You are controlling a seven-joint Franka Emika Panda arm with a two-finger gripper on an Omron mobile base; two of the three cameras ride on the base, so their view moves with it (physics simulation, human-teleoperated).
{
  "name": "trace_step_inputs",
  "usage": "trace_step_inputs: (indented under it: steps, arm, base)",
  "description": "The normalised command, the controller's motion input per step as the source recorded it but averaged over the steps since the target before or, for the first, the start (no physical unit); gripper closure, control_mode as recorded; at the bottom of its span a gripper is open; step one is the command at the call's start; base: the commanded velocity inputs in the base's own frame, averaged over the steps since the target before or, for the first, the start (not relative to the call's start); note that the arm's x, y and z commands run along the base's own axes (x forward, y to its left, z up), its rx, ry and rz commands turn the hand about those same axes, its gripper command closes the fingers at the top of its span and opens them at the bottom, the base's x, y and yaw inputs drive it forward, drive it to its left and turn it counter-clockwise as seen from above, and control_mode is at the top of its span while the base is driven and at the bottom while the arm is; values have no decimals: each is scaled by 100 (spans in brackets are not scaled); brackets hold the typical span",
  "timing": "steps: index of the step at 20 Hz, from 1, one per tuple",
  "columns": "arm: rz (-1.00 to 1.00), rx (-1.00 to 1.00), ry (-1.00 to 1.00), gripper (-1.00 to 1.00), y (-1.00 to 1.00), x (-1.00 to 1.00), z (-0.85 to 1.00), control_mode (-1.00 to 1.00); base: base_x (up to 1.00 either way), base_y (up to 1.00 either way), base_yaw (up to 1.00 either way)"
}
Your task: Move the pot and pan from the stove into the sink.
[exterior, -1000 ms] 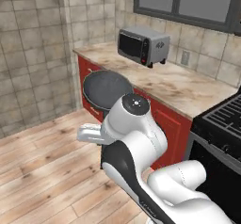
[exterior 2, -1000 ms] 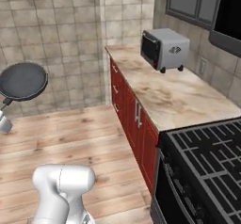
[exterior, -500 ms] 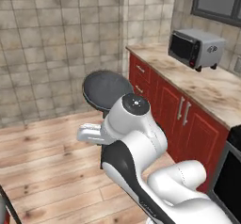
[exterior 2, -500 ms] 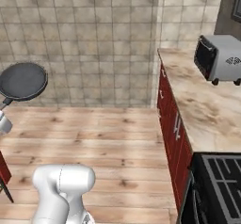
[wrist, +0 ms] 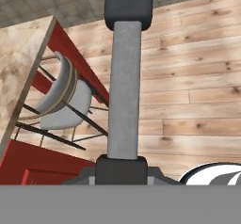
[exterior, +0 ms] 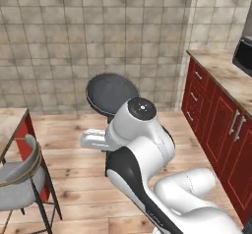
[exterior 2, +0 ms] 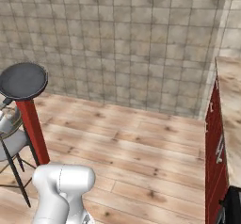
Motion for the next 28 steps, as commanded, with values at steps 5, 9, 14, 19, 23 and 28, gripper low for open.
trace_step_inputs:
  steps: [5, 9, 14, 19, 23, 28]
  arm:
    - [0, 0, 0, 100, 0, 0, 0, 100]
    - [0, 0, 0, 100, 0, 0, 0, 100]
    - [0, 0, 0, 100, 0, 0, 0, 100]
    - [0, 0, 0, 100, 0, 0, 0, 100]
    - [0, 0, 0, 100, 0, 0, 0, 100]
    - [0, 0, 0, 100, 0, 0, 0, 100]
  base:
    - [-3, 0, 50]
    - [-3, 0, 50]
    - [-3, 0, 50]
    - [-3, 0, 50]
    - [-4, 0, 50]
    - [-4, 0, 50]
